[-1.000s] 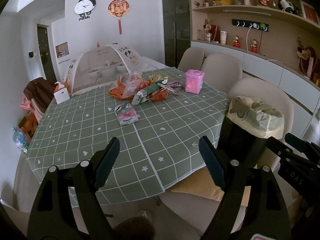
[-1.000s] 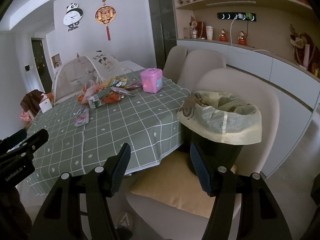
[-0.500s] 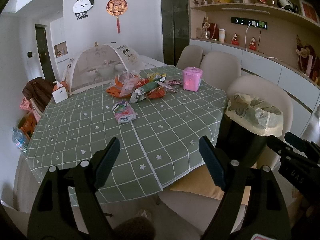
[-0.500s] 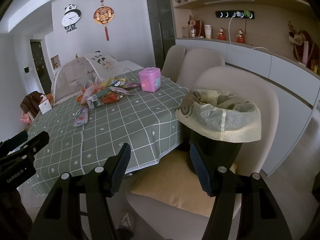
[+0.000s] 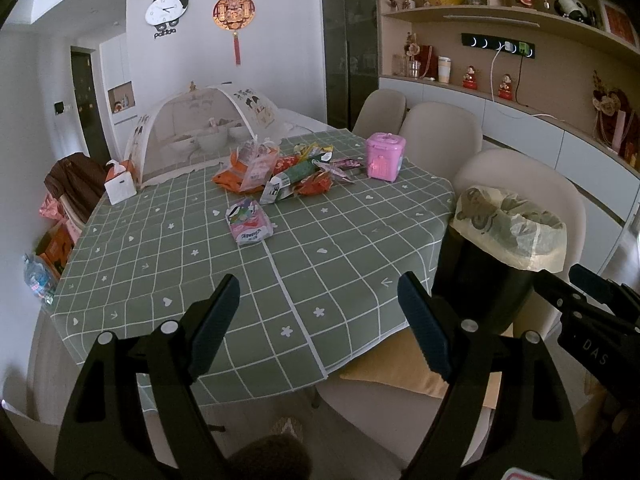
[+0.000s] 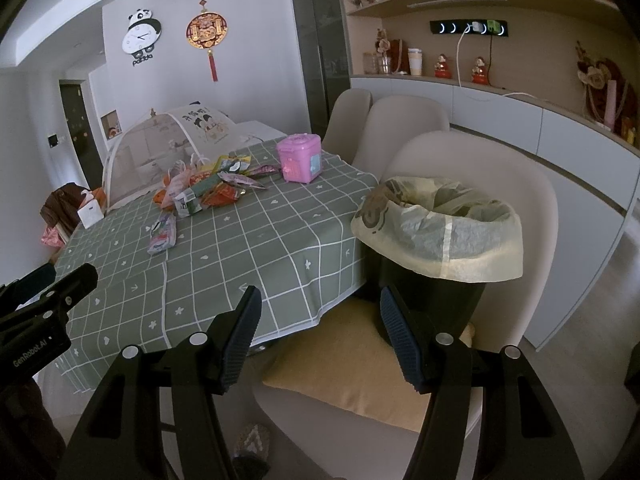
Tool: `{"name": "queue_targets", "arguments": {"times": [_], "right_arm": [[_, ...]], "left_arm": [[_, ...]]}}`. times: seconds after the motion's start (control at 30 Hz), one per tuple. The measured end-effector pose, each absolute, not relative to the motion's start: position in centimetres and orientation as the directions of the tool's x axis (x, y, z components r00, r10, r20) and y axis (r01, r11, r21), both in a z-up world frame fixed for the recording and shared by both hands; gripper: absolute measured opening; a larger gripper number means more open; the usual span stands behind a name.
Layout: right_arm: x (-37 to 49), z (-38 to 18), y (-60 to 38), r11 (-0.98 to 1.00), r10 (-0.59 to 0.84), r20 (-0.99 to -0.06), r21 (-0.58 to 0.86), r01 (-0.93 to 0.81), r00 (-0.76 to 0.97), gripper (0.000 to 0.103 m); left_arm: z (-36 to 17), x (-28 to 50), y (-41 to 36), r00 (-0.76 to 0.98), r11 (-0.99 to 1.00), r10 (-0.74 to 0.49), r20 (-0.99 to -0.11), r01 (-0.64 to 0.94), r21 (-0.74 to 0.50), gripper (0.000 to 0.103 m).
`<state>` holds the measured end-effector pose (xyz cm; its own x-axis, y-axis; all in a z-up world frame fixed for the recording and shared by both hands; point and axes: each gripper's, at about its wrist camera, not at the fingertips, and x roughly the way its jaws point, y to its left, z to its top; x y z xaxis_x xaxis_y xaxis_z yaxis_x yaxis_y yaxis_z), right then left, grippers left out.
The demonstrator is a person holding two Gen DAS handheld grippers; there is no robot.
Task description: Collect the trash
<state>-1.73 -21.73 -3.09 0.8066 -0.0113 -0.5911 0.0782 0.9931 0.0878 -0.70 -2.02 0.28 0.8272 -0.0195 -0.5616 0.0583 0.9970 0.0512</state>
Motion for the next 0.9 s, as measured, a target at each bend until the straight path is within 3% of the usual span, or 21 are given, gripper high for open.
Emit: {"name": "queue_targets", "arguments": {"times": [0.9], "right_arm": [[-1.5,-3.4,-21.9,0.994,-0.024,-0.591,0.075,0.084,0.806,0.059]], "left_arm": [[-0.8,0.1,-0.9,0.811,0.998,-0.026,-0.584,0.057,0.034,0.077]]}}
